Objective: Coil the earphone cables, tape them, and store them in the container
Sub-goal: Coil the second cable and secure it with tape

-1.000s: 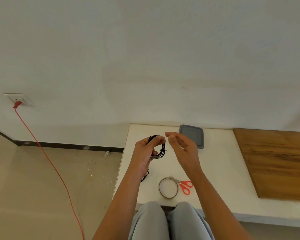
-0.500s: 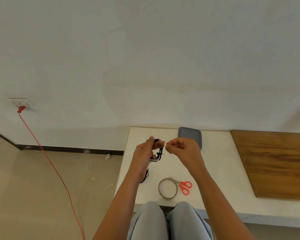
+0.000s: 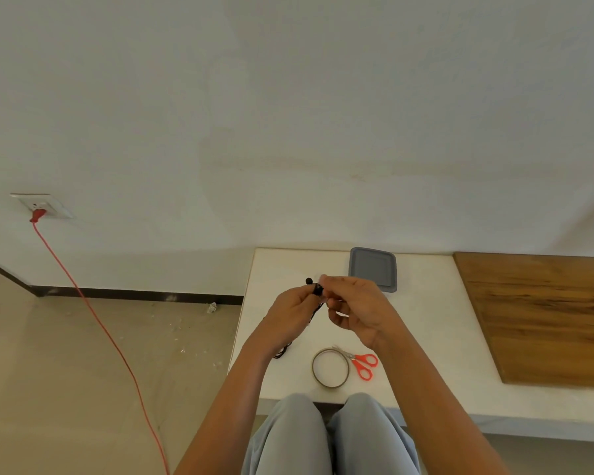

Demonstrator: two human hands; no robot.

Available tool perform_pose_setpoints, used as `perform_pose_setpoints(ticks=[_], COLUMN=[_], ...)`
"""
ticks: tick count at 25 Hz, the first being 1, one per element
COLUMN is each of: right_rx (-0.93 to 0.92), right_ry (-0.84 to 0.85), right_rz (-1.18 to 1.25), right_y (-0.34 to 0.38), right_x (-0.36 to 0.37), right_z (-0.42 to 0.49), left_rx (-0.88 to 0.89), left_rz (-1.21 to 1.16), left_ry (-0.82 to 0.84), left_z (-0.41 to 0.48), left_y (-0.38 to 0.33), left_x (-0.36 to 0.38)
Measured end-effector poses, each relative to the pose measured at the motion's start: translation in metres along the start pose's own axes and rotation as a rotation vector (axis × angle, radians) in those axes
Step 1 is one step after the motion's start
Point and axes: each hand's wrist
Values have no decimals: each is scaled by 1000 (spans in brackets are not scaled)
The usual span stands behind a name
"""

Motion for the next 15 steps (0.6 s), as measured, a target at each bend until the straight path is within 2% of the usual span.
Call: perform_pose_setpoints(ticks=[4,11,15], right_rx=[7,-85,-116], right_ry=[-69,-178,-163], right_rz=[-84,-168,-169], right_y=[-8,-13,-13], right_x=[2,4,3], right_z=[3,5,3], left_rx=[44,-5,-19], left_rz=[117,-104,-100], left_ry=[0,-113,-152], left_z=[-2,-2,-1], left_y=[1,0,0], left_x=[4,12,13])
Point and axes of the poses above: each hand's wrist, its own z-axis towards the middle knuckle, its own x-axis out of the palm, y = z × x, and after that the axes turned 3 degrees about y, right-handed
